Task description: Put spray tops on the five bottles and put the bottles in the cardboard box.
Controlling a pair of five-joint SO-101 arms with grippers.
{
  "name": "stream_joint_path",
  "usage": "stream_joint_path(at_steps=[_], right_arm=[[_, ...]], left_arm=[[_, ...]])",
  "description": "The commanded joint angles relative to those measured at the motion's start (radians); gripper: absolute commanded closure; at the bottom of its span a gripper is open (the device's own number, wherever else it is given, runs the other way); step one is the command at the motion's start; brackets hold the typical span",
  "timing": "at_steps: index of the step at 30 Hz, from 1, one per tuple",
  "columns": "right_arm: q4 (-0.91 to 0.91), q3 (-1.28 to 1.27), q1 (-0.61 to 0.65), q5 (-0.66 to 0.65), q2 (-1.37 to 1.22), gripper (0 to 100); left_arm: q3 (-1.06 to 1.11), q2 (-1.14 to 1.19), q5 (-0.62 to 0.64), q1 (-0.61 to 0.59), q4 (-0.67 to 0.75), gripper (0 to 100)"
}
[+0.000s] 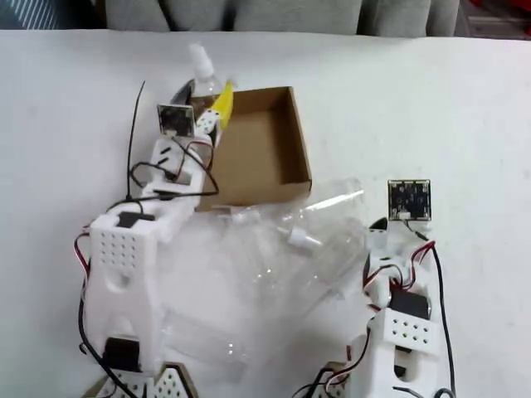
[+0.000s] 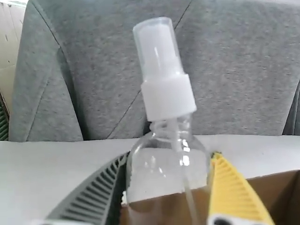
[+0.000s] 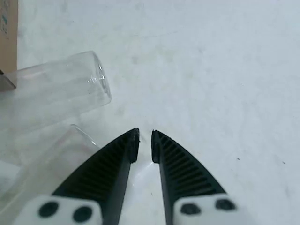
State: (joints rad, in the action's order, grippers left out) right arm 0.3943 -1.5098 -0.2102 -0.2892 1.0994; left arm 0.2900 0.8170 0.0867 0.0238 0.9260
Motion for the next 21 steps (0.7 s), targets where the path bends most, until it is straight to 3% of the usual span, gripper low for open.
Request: stream_joint_path(at_steps=[1,21], right_arm=[[-0.013,0.009,-0.008,-0.008,0.001,97.4],[-0.018,0.009,-0.008,-0.008,-0.001,97.4]], left_arm=[[0.000,-0.019,0.018,-0.028,-0.031,74],[0.011,-0.035,0.012,-0.030,-0.029,74]])
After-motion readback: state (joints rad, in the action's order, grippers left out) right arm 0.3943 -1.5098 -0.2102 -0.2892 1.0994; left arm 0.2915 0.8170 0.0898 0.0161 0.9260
